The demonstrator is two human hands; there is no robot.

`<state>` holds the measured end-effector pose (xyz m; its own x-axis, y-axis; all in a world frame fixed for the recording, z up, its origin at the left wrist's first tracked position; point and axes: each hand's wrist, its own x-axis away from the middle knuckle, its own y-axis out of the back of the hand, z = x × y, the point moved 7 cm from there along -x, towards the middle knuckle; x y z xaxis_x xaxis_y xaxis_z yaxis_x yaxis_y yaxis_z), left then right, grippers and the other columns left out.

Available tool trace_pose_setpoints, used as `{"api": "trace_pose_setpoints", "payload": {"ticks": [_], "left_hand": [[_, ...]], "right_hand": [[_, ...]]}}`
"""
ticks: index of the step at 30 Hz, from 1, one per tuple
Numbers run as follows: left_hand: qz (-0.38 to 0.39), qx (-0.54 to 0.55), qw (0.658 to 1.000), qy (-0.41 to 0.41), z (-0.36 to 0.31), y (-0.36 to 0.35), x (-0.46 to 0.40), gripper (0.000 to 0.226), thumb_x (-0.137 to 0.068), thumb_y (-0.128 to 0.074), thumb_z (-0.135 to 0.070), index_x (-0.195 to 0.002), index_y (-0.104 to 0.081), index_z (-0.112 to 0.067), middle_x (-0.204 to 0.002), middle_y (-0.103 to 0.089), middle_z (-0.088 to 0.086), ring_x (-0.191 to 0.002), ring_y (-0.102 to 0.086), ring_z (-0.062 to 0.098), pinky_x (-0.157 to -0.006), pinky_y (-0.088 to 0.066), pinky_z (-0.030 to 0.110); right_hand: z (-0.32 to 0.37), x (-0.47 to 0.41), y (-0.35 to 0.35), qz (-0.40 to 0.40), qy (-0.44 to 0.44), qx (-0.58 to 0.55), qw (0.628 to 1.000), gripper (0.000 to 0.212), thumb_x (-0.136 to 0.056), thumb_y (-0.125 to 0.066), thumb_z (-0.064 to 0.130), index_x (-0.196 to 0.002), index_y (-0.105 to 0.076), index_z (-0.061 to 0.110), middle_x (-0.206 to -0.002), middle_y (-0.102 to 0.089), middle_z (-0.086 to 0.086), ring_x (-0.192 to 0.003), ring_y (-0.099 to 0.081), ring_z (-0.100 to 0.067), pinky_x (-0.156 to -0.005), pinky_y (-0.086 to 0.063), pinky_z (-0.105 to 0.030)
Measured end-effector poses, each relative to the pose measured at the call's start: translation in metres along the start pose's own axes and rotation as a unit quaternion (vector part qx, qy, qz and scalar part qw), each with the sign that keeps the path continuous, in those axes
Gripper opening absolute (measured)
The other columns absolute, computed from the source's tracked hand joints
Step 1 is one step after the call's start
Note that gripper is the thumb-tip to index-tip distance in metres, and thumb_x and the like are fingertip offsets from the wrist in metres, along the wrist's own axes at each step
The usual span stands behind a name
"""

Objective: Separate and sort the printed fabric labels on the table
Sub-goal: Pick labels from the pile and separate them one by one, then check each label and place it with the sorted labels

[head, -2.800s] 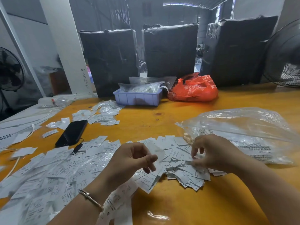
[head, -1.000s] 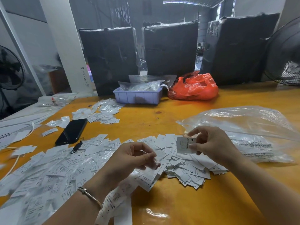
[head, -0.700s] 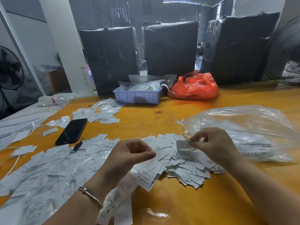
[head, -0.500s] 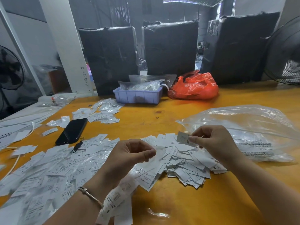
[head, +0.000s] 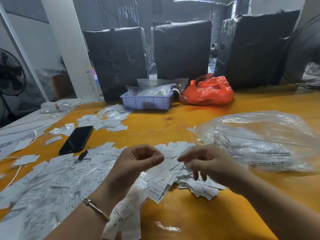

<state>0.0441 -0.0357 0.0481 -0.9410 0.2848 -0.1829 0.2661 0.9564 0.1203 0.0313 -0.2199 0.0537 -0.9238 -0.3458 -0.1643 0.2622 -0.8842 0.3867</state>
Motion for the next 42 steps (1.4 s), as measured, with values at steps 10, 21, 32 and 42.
{"api": "trace_pose_setpoints", "payload": {"ticks": [10,21,32,42], "left_hand": [[0.051,-0.014,0.998,0.016,0.003,-0.010,0.002,0.016,-0.075,-0.071,-0.012,-0.082,-0.063,0.000,-0.083,-0.070,0.017,-0.076,-0.068,0.024,-0.069,-0.055,0.027],[0.119,-0.217,0.967,-0.056,-0.002,-0.027,0.008,0.016,-0.077,-0.074,-0.034,-0.078,-0.071,-0.019,-0.076,-0.070,0.003,-0.069,-0.064,0.014,-0.064,-0.051,0.027],[0.040,-0.142,0.986,-0.082,-0.013,-0.015,0.007,0.020,-0.072,-0.077,-0.031,-0.077,-0.074,-0.012,-0.072,-0.071,0.006,-0.066,-0.068,0.018,-0.064,-0.055,0.025],[0.020,-0.123,0.988,-0.095,-0.018,-0.013,0.009,0.019,-0.069,-0.080,-0.028,-0.075,-0.073,-0.011,-0.071,-0.071,0.009,-0.065,-0.067,0.020,-0.065,-0.057,0.029]], "right_hand": [[0.006,0.001,-0.021,-0.011,0.041,-0.025,0.999,0.015,-0.082,-0.073,0.019,-0.077,-0.074,0.004,-0.061,-0.065,-0.011,-0.055,-0.057,-0.015,-0.052,-0.047,-0.024],[0.021,0.003,-0.019,-0.059,0.135,0.145,0.978,0.009,-0.080,-0.075,0.012,-0.070,-0.073,0.012,-0.063,-0.062,0.016,-0.060,-0.056,-0.002,-0.055,-0.041,-0.019],[0.024,0.009,0.022,-0.199,0.121,-0.094,0.968,0.050,-0.080,-0.064,-0.012,-0.114,-0.067,0.024,-0.087,-0.071,-0.012,-0.079,-0.065,-0.035,-0.067,-0.056,-0.048],[0.057,0.030,0.023,-0.209,0.220,-0.082,0.949,0.051,-0.070,-0.074,-0.014,-0.110,-0.063,0.015,-0.083,-0.070,-0.006,-0.068,-0.069,-0.015,-0.061,-0.059,-0.030]]}}
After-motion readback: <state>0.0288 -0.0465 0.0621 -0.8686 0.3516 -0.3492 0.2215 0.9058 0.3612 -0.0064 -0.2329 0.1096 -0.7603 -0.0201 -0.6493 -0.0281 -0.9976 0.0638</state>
